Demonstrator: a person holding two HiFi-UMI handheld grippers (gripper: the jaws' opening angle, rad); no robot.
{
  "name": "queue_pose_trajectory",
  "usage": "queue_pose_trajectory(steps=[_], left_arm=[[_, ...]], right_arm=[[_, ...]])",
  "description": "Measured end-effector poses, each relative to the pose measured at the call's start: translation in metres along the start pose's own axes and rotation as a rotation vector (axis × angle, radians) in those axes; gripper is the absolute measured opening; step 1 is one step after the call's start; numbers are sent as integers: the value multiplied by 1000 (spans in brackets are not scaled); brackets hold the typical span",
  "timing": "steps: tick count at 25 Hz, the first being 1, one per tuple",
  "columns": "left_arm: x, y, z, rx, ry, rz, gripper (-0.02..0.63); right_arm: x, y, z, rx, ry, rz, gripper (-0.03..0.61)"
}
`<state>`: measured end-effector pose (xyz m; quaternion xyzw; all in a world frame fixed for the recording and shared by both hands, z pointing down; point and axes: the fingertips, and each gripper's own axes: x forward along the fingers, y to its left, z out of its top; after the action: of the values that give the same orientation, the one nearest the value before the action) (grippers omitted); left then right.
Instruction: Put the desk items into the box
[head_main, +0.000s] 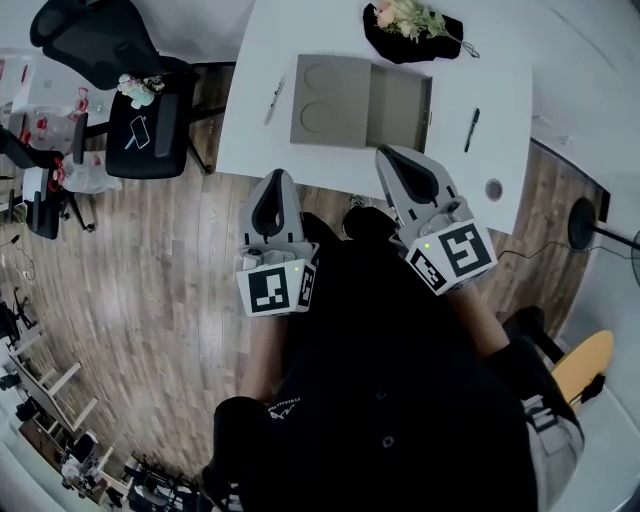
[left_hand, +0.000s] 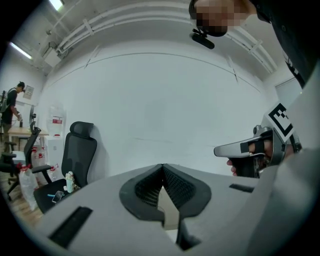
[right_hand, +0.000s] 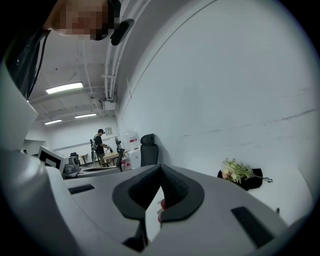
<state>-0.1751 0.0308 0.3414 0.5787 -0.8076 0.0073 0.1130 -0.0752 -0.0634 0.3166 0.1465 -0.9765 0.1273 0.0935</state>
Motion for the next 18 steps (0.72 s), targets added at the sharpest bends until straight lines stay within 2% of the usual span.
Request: queue_pose_trajectory(steps=[8, 13, 18], left_arm=[[32, 11, -19, 8, 49, -14, 8], [57, 39, -35, 11, 94, -63, 8], [87, 71, -62, 51, 175, -116, 8]], right_arm=[[8, -18, 0, 4, 17, -41, -2], [23, -21, -1, 13, 31, -127, -2], [46, -18, -3, 47, 51, -205, -2]])
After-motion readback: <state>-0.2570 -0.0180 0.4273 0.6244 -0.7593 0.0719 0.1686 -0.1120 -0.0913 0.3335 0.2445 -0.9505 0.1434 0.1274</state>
